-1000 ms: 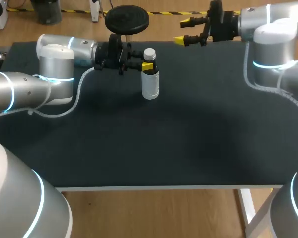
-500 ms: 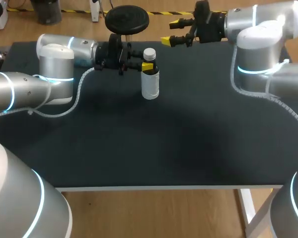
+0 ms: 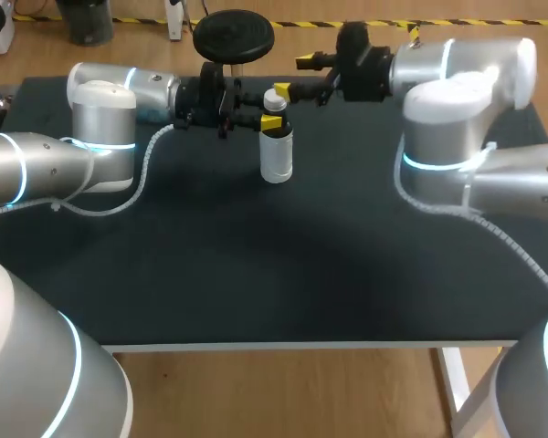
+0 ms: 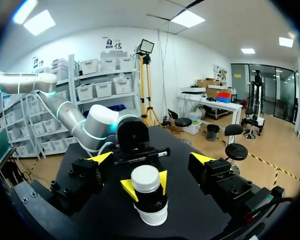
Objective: Unscrew the bottle cap
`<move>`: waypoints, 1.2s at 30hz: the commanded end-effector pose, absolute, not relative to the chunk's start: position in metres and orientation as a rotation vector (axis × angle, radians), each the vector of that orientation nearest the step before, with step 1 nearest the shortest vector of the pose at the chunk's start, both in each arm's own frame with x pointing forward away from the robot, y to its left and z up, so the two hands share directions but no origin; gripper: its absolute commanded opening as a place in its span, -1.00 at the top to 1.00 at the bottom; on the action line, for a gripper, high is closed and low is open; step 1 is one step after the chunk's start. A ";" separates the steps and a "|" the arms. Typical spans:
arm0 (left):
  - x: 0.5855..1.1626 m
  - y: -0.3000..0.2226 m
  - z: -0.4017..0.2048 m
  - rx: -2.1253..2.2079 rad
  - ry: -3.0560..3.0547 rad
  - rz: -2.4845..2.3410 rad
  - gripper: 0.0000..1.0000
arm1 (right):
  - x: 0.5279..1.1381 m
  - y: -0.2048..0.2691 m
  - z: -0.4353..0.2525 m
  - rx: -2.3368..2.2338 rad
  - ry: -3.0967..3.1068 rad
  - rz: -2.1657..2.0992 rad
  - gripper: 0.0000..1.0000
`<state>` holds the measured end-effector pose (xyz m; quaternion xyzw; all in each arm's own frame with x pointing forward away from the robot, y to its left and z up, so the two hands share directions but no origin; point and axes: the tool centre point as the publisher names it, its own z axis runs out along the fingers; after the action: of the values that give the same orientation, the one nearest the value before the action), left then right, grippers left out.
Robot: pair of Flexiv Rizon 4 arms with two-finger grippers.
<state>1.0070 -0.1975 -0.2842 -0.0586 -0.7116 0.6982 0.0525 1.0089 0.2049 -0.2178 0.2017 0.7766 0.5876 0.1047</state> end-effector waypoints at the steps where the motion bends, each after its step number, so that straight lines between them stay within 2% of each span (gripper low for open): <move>1: 1.010 -0.197 -0.285 -0.184 -2.159 2.120 1.00 | 1.007 0.219 -0.226 0.619 2.267 1.692 -1.00; 12: 1.010 -0.197 -0.285 -0.184 -2.159 2.120 1.00 | 1.002 0.231 -0.235 0.658 2.280 1.642 -1.00; 36: 1.010 -0.197 -0.285 -0.184 -2.159 2.120 1.00 | 1.003 0.224 -0.251 0.718 2.274 1.629 -1.00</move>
<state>1.0070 -0.1975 -0.2842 -0.0586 -0.7116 0.6982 0.0525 1.0010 0.2236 -0.2499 0.2468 0.7814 0.5591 0.1259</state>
